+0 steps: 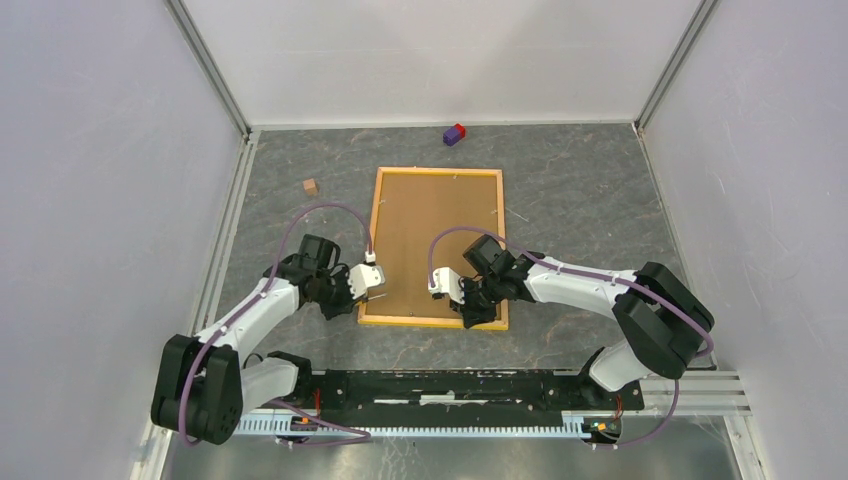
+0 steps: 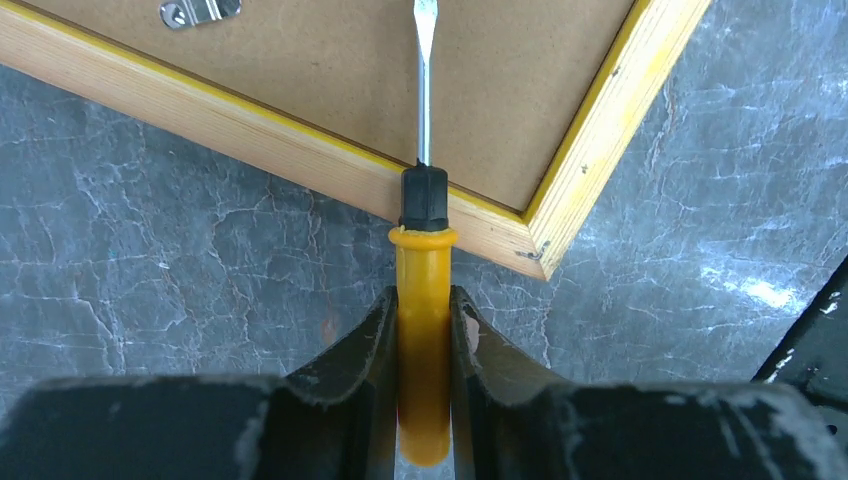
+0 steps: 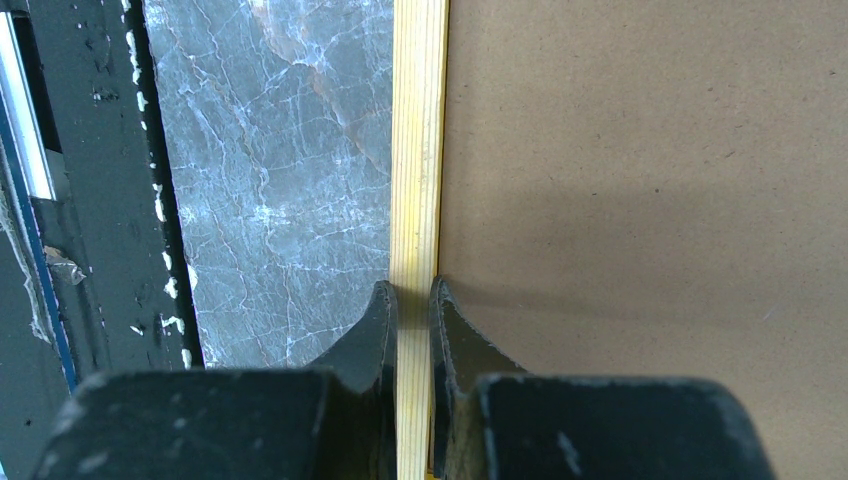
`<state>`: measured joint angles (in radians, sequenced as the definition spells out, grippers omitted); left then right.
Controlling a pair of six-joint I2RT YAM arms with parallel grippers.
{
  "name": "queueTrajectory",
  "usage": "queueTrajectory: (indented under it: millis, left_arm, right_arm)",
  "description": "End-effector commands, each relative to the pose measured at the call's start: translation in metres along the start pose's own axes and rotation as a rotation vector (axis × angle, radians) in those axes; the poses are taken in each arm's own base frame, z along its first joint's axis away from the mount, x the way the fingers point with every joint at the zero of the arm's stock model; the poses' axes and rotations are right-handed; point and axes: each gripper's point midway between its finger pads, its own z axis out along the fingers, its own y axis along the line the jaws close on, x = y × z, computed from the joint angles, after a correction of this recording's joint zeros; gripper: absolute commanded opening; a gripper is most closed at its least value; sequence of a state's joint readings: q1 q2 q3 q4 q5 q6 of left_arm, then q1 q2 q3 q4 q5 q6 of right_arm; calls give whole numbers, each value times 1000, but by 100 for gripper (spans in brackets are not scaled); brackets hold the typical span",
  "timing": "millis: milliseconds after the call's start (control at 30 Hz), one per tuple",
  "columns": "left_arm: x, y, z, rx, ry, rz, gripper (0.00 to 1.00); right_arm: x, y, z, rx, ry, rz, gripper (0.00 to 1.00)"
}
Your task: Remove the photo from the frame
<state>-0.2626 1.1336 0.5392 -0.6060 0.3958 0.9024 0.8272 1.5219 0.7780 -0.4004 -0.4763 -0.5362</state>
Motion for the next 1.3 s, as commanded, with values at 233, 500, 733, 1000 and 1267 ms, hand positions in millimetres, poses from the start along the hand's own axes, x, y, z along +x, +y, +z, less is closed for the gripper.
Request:
queueTrajectory:
  millis: [233, 500, 733, 1000, 1267]
  left_arm:
    - [1, 8, -19, -60, 58, -87, 2]
    - [-8, 13, -38, -73, 100, -184, 2]
    - [-3, 10, -34, -51, 203, -242, 2]
    - [-5, 16, -26, -88, 265, -294, 2]
    - [-10, 26, -26, -127, 283, -352, 2]
  right_arm:
    - [21, 4, 19, -11, 66, -15, 0]
    - [21, 4, 19, -10, 65, -16, 0]
    - [21, 4, 19, -12, 66, -15, 0]
    - [21, 4, 19, -12, 66, -15, 0]
    - [22, 4, 19, -12, 67, -20, 0]
